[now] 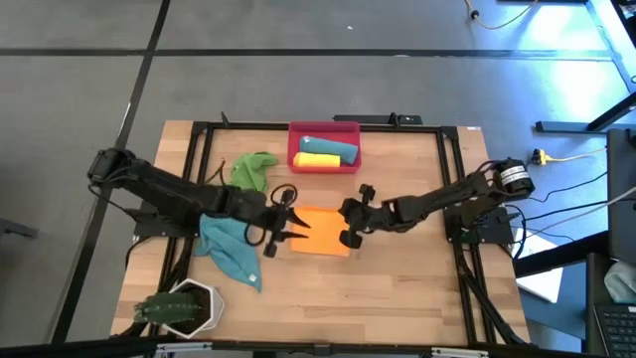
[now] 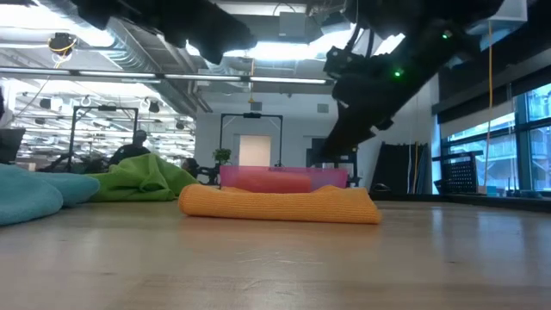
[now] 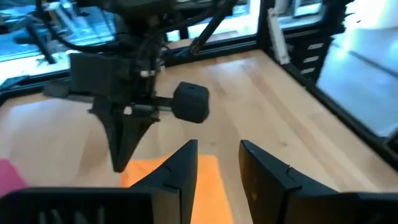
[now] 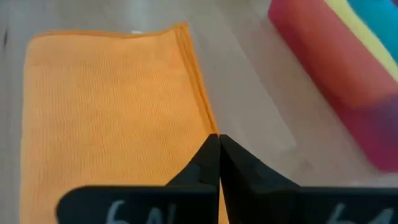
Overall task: Roll microfiber towels into tight, uniform cylinder then place into a basket
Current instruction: Roll the orange microfiber cloth
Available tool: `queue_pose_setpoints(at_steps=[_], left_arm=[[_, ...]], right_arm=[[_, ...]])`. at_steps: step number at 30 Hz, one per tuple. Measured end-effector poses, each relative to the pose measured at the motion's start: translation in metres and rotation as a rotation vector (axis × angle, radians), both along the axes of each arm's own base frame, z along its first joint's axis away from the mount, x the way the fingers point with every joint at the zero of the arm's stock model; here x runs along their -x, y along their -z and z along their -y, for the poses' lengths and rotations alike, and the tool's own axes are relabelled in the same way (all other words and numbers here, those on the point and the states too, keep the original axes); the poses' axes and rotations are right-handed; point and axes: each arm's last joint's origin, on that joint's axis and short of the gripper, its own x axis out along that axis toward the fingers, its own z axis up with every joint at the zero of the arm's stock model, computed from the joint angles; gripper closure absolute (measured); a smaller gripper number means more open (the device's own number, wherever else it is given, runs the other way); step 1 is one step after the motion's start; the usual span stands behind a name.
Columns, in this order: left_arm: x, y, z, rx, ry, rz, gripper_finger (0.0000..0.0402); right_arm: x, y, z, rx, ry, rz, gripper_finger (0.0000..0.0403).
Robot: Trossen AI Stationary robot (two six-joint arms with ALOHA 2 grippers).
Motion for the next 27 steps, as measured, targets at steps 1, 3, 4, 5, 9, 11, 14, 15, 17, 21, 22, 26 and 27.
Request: queue_pose_setpoints(at_steps=[1,3,4,5,9,11,14,15,17,21,22,26,27], left_arm=[[0.000,-0.001,-0.004,0.010,0.012,-0.001,0.0295],[0.002,-0.004,-0.009,0.036,0.061,0.002,0.0295],[0.003,-0.007,-0.010,0.051,0.095,0.018,0.0295],[0.004,-0.010,-0.011,0.061,0.128,0.037,0.0295],[0.015,-0.017,-0.015,0.070,0.154,0.072,0.0295],[0.026,-0.013,-0.020,0.076,0.127,0.090,0.0295],[0.047,-0.003,-0.023,0.122,0.086,0.148,0.0295],[0.054,0.001,-0.024,0.139,0.068,0.177,0.0295],[0.070,0.009,-0.026,0.164,0.009,0.244,0.0295],[0.092,0.021,-0.030,0.177,-0.100,0.393,0.0295],[0.096,0.023,-0.030,0.179,-0.115,0.419,0.0295],[0.104,0.037,-0.031,0.184,-0.131,0.418,0.0295],[0.105,0.039,-0.031,0.190,-0.132,0.410,0.0295]], right_arm=[[-0.001,-0.001,0.001,-0.014,-0.016,0.003,0.0398],[0.000,-0.003,0.004,-0.046,-0.064,0.000,0.0394],[0.001,-0.004,0.005,-0.059,-0.090,0.005,0.0392],[0.001,-0.005,0.007,-0.079,-0.117,0.017,0.0392],[0.017,-0.003,0.018,-0.139,-0.183,0.084,0.0398],[0.028,-0.001,0.023,-0.164,-0.182,0.161,0.0398],[0.047,0.008,0.027,-0.189,-0.163,0.279,0.0395],[0.051,0.011,0.028,-0.197,-0.159,0.316,0.0395],[0.059,0.018,0.028,-0.210,-0.156,0.366,0.0396],[0.062,0.029,0.028,-0.231,-0.142,0.367,0.0399],[0.062,0.031,0.028,-0.232,-0.141,0.358,0.0399],[0.055,0.037,0.028,-0.229,-0.140,0.334,0.0398],[0.051,0.039,0.028,-0.227,-0.141,0.326,0.0398]])
